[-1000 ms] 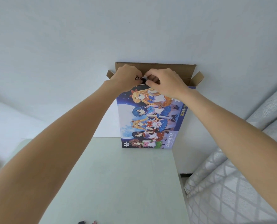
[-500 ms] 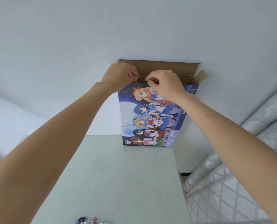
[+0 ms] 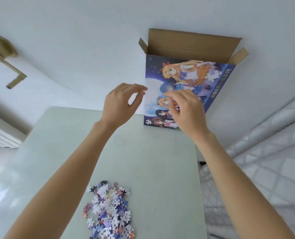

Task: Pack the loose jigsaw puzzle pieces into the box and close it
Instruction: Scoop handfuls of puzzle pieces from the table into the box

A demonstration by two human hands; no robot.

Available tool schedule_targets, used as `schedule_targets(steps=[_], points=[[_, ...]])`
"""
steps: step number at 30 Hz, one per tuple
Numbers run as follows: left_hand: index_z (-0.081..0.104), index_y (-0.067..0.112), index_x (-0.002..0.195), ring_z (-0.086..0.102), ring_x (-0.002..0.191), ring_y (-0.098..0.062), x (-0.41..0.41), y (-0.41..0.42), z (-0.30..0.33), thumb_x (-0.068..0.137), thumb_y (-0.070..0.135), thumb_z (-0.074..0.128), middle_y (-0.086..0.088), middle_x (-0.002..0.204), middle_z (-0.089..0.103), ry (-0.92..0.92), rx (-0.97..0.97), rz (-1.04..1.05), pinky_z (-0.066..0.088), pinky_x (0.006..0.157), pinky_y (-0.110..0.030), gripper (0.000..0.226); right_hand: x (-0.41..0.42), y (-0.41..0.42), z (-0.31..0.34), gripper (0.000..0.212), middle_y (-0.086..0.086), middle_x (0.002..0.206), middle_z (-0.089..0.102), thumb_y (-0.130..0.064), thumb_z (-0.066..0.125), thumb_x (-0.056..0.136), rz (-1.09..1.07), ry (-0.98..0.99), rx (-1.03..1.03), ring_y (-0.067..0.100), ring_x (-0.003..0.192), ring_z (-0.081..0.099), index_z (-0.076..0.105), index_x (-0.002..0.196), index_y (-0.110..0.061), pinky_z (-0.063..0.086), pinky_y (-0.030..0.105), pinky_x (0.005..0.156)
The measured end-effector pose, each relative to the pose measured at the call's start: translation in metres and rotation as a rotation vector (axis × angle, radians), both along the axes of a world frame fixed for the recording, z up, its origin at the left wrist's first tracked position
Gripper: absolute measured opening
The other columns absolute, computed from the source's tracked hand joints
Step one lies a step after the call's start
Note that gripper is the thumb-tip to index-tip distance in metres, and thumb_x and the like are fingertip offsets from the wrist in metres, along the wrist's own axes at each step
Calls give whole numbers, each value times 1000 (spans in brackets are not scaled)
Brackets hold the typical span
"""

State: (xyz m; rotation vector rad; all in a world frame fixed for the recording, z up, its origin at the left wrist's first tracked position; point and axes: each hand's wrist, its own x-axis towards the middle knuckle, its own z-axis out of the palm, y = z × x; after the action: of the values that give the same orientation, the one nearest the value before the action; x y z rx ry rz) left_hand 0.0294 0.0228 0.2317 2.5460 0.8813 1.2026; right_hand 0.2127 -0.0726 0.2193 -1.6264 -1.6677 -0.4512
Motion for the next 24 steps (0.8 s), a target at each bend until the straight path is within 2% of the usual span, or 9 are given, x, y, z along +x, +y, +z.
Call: schedule_targets(steps=[3,6,8,11,15,17,20,24], points=[[67,27,101,62,90,-12,-50,-43,-57,90,29,52,14,90,69,108,-188,72,48,71,-25,19,-48,-40,-62,20,2,91,69,-10,54,84,28,124,-205,24,88,60,68,98,-12,44,30,80],[61,30,113,58,103,-15,-105,-77,-111,91,31,53,14,102,68,335,-444,135,48,84,-32,24,-96,-77,-113,27,0,102,67,-12,55,82,87,199,-532,24,96,58,65,107,-16,46,31,84],[51,31,127,51,115,-19,-140,-93,-141,89,34,55,6,120,61,518,-628,201,43,93,-35,38,-122,-95,-138,38,4,118,61,-14,58,84,144,219,-786,26,109,51,58,122,-16,41,33,95],[29,29,143,37,128,-26,-183,-114,-173,82,44,64,-6,142,39,727,-859,306,39,100,-40,72,-156,-110,-167,63,7,140,39,-27,62,86,182,211,-1105,28,127,35,34,141,-18,33,36,105],[4,21,149,9,139,-34,-219,-136,-206,66,60,71,-9,154,5,834,-1079,330,34,104,-52,114,-194,-116,-199,93,7,156,3,-45,62,83,105,251,-1324,33,141,6,-1,149,-29,25,50,111],[-1,21,149,-2,140,-35,-228,-140,-220,61,65,71,-6,155,-7,841,-1064,307,26,107,-56,121,-210,-114,-210,97,8,157,-7,-52,58,84,26,251,-1345,33,143,-3,-12,147,-31,16,54,112],[-1,24,149,0,140,-32,-225,-132,-229,61,71,66,-2,156,-10,863,-914,241,19,111,-52,120,-226,-112,-216,104,9,156,-12,-59,58,80,34,219,-1368,33,143,-9,-17,146,-30,6,55,114],[0,29,148,4,139,-33,-215,-122,-231,56,73,68,-4,155,-2,984,-806,26,17,111,-51,123,-237,-116,-215,118,7,155,9,-61,71,66,145,51,-1323,30,140,11,-4,149,-21,20,48,112]])
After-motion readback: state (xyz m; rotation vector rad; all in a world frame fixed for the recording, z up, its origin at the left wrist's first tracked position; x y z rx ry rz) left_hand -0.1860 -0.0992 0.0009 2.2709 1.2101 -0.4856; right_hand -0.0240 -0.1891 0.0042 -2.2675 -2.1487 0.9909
